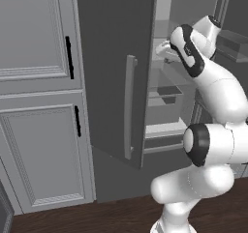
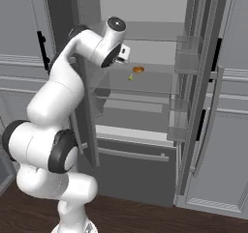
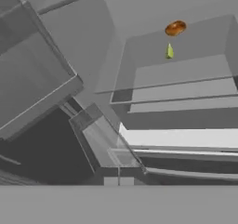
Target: Grab a lemon wedge from the fridge and one ice cube from the ice bowl, and put them in the glass of lemonade.
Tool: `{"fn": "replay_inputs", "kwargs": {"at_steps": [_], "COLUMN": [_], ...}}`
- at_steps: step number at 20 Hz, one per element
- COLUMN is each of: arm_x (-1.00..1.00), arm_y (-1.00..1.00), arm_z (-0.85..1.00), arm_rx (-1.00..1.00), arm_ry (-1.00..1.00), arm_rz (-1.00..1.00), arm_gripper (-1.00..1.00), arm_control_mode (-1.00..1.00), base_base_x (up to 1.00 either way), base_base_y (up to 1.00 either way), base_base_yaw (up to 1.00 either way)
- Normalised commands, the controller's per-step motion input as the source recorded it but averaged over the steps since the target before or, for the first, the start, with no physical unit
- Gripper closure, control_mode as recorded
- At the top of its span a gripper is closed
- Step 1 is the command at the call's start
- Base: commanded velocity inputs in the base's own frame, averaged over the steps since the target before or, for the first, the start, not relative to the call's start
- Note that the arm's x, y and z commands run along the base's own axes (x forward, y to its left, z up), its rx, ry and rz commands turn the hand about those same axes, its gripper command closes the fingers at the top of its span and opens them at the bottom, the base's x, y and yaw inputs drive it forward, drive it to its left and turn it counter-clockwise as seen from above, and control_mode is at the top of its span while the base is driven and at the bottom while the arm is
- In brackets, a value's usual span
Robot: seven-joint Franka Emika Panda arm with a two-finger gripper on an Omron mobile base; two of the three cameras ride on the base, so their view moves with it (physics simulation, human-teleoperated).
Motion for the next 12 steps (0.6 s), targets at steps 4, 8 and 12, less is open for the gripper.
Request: {"fn": "replay_inputs", "kwargs": {"at_steps": [4,8,12], "arm_x": [0.13,-0.03,0.01], "arm_y": [-0.15,0.09,0.36], "arm_z": [-0.91,-0.64,-0.16], "arm_rx": [0.29,0.28,0.27], "arm_ry": [0.04,-0.02,-0.01], "arm_rz": [-0.01,0.0,0.0], "arm_gripper": [-1.0,-1.0,-1.0], "arm_control_mode": [-1.0,-1.0,-1.0], "base_base_x": [0.0,0.0,0.0], "base_base_y": [0.0,0.0,0.0], "base_base_yaw": [0.0,0.0,0.0]}}
